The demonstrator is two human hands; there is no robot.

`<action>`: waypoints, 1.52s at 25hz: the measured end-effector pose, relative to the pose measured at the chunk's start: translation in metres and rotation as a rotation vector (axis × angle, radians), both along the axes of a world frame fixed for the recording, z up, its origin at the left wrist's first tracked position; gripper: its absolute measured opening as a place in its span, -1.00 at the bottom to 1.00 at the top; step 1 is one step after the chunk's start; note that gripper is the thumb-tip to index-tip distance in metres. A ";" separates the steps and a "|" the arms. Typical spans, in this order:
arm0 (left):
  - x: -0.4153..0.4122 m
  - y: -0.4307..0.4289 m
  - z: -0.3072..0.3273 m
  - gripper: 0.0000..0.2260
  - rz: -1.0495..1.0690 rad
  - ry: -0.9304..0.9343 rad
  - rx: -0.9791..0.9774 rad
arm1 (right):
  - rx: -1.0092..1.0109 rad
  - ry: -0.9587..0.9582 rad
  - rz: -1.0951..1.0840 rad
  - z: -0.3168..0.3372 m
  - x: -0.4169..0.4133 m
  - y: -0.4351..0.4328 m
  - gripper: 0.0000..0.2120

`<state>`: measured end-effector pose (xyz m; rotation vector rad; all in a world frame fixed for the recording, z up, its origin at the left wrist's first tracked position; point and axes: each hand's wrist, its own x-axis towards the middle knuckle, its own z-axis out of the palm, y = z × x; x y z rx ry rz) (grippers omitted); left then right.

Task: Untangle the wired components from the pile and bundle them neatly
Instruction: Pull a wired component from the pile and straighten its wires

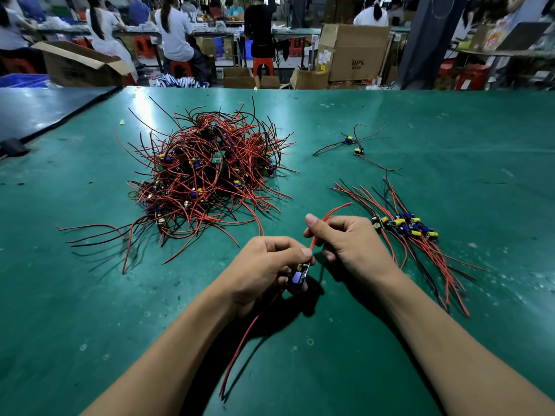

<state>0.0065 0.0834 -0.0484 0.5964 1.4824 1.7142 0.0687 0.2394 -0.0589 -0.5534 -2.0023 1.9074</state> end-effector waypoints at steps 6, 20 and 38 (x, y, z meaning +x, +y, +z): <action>0.000 -0.003 0.003 -0.91 -0.046 0.031 -0.016 | -0.372 0.074 -0.183 0.006 -0.011 0.000 -0.56; -0.002 0.005 -0.007 -0.90 0.161 -0.025 0.012 | 0.048 -0.038 0.087 0.007 0.005 -0.016 -0.78; -0.005 0.004 -0.005 -0.89 0.039 0.151 -0.043 | 0.487 0.072 -0.339 -0.006 -0.012 0.019 -0.74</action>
